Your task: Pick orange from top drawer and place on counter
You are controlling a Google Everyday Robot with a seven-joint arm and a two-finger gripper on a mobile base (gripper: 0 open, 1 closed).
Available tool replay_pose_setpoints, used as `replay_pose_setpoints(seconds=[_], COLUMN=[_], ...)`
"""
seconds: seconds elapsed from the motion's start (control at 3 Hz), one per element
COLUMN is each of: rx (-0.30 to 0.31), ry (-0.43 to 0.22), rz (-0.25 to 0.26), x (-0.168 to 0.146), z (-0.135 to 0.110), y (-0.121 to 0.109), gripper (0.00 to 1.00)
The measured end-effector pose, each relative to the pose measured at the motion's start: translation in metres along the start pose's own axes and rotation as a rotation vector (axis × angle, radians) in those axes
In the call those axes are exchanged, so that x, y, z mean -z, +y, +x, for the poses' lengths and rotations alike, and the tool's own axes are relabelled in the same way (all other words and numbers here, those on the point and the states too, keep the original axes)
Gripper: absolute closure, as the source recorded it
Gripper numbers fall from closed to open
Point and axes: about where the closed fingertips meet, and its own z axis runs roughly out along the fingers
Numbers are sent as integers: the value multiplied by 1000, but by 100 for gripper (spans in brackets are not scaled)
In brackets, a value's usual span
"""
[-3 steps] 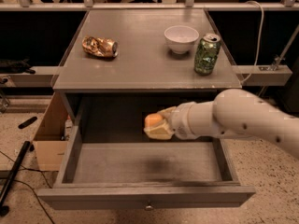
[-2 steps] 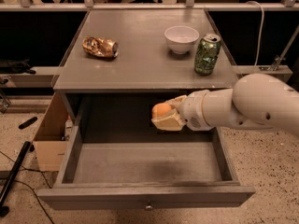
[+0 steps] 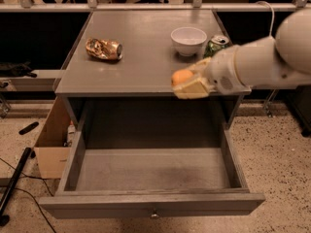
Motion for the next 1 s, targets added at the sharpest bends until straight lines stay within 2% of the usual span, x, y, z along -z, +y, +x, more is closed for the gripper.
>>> replay_pose_setpoints(seconds=[0.33, 0.67, 1.0], rx=[46, 49, 76], ry=[-31, -34, -50], rz=[-8, -6, -7], x=[8, 9, 1], z=[-44, -46, -56], y=[-13, -13, -21], gripper=[100, 100, 100])
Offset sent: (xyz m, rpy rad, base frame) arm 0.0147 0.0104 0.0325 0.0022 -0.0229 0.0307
